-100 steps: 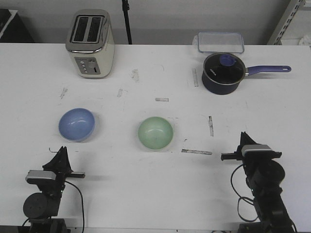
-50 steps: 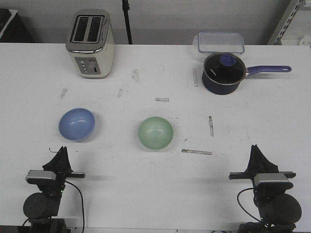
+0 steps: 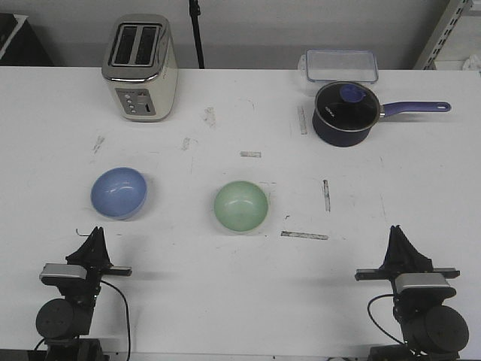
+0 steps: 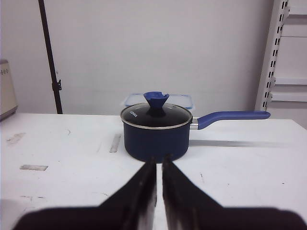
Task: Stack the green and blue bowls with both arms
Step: 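Move the left gripper forward over the light blue bowl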
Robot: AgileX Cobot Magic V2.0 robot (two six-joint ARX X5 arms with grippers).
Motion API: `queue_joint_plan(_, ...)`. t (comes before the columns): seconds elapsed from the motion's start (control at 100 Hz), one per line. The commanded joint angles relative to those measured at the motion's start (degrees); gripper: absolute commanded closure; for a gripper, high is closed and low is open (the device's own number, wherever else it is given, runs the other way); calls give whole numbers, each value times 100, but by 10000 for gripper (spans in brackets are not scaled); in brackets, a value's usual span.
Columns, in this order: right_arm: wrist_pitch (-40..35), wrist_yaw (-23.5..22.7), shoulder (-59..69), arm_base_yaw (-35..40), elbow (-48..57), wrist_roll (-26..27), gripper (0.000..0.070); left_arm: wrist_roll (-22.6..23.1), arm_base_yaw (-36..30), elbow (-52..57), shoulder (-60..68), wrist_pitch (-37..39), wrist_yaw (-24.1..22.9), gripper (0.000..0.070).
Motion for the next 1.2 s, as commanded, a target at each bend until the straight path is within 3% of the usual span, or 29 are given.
queue_joint_plan(0.0,52,2,-13,20,9,-13,688,26,7,-127,-11,66,-9,699)
queue_joint_plan(0.41,50,2,-13,20,9,-13,688,11,7,-127,-11,122,-9,699)
queue_joint_plan(0.58,52,2,-13,20,9,-13,688,-490,9,-83,-4,890,-13,699)
queue_joint_plan(0.86,50,2,-13,20,9,-13,688,-428,9,796,358,197,-144,699)
queue_joint_plan(1.19,52,2,-13,20,9,-13,688,-424,13,1775,1969,199,-142,699)
